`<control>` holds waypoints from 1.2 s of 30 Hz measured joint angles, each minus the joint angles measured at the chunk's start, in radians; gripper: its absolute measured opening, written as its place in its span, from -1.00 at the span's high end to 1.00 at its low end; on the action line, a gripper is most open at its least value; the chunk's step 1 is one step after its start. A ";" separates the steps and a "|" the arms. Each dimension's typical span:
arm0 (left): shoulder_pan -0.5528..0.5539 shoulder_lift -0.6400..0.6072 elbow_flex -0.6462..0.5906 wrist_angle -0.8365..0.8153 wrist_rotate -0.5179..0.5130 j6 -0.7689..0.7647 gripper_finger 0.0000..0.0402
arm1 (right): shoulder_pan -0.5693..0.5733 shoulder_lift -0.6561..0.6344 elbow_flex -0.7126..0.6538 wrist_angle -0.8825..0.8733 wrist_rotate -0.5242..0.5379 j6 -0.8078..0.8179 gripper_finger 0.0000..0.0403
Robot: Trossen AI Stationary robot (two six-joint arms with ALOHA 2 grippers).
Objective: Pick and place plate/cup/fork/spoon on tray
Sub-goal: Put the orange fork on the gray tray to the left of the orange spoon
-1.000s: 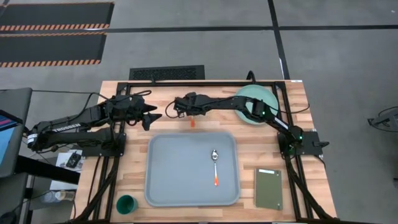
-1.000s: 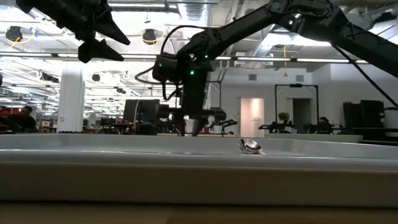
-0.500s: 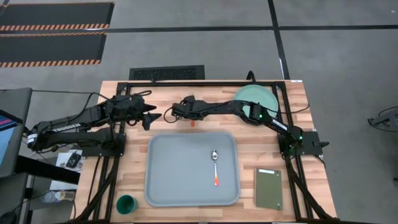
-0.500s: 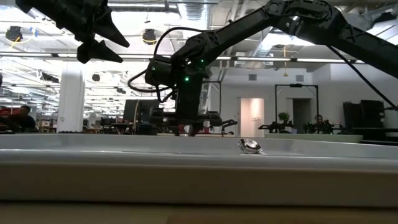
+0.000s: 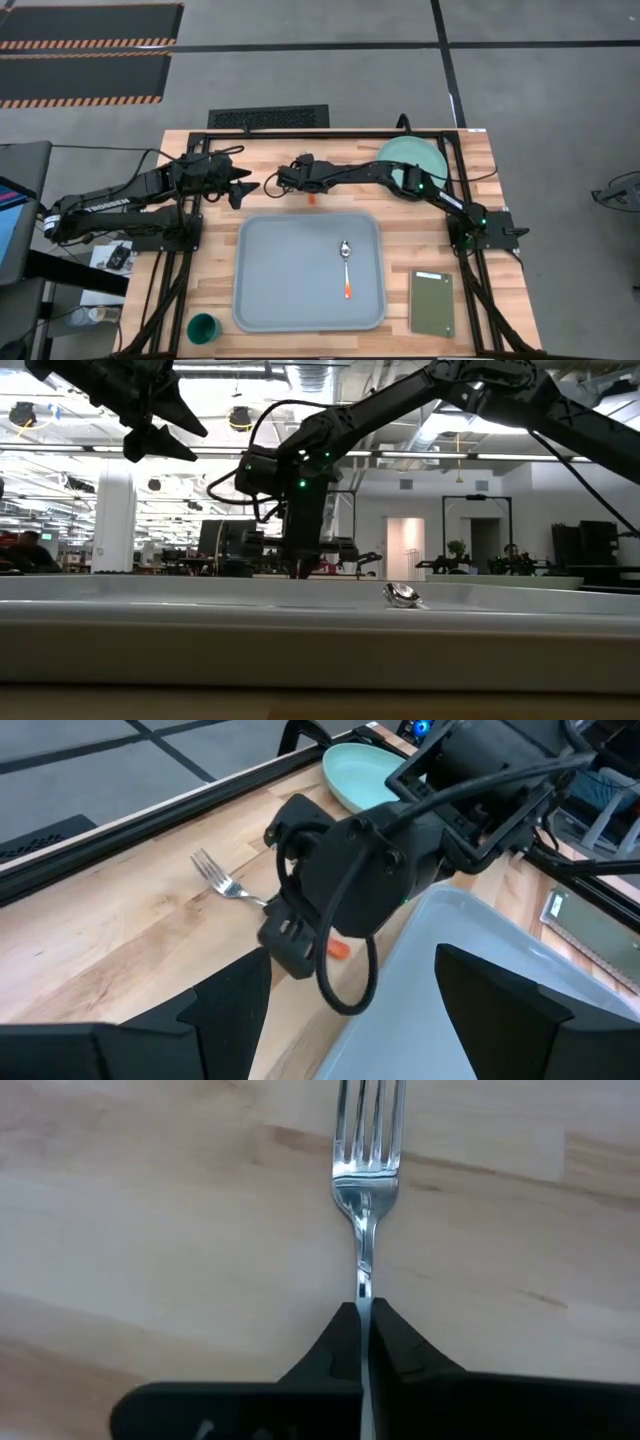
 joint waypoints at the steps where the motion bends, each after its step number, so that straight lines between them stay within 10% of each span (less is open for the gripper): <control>1: 0.000 0.000 0.000 0.000 0.000 0.000 -0.34 | 0.000 -0.013 -0.001 -0.013 -0.007 -0.001 0.96; 14: 0.000 0.000 0.000 0.001 0.001 0.000 -0.34 | 0.110 -0.190 0.004 -0.264 0.075 0.054 0.97; 23: 0.000 0.000 0.000 0.001 0.001 0.010 -0.34 | 0.380 -0.204 0.004 -0.562 0.080 0.456 0.95; 36: 0.000 0.000 0.000 0.001 0.001 0.010 -0.34 | 0.627 -0.172 -0.002 -0.537 0.115 0.870 0.93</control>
